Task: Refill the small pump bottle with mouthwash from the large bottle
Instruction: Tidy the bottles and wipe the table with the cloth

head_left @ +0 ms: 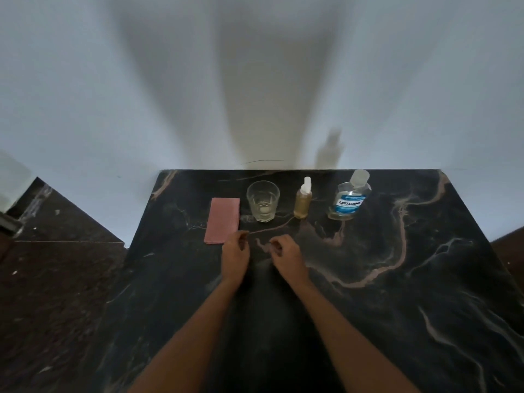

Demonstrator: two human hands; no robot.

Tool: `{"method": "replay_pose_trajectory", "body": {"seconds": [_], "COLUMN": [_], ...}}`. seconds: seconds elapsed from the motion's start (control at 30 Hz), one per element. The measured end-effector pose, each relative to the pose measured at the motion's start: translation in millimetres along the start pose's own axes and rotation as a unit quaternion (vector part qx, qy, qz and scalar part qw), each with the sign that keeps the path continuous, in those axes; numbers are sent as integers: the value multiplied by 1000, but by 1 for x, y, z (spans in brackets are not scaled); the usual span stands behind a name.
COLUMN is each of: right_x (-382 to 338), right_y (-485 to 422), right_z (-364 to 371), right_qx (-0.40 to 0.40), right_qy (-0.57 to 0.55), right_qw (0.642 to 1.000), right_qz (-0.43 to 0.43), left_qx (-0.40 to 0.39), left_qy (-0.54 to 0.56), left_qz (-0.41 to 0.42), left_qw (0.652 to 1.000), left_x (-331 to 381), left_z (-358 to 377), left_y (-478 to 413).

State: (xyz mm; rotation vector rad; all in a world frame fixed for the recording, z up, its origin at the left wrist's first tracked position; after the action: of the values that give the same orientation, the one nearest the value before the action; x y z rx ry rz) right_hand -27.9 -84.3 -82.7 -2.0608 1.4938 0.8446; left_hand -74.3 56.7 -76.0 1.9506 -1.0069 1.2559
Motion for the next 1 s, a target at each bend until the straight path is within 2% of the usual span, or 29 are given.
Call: {"method": "replay_pose_trajectory", "body": {"seconds": [0.17, 0.3, 0.43, 0.6, 0.77, 0.9, 1.0], "right_x": [-54, -77, -76, -77, -74, -69, -59], "right_y": [-22, -39, -48, -60, -49, -22, 1], "right_z": [60, 91, 104, 98, 81, 65, 57], "right_qx": [-91, -126, -136, -131, -79, -37, -37], "right_qy": [112, 201, 252, 192, 85, -12, -35], "right_qw": [987, 967, 954, 971, 992, 998, 998], "right_qz": [-73, -92, -92, -63, -42, -47, -38], "left_qx": [13, -2, -42, -30, -1, 36, 10], "left_qy": [-33, -30, -6, 9, -3, 58, 56], "left_qz": [-32, -42, -96, -95, -95, -158, -222], "left_qw": [999, 999, 995, 995, 995, 985, 973], "left_x": [-17, -26, -37, -41, -46, -54, -64], "left_z": [-46, -64, -64, -65, -69, -74, -70], "left_y": [-25, -40, -50, -56, -54, -41, -30]}}
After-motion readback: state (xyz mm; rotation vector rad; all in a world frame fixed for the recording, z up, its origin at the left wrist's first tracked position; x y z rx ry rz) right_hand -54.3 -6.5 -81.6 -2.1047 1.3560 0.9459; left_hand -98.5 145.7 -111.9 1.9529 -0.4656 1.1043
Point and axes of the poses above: each hand's wrist, its own y-axis away from the middle knuckle, its own z-axis out of the palm, x = y × z, the point moved 7 cm from there along -y, towards the middle knuckle, and after that the axes turned 9 degrees about y, right-handed, at the moved point
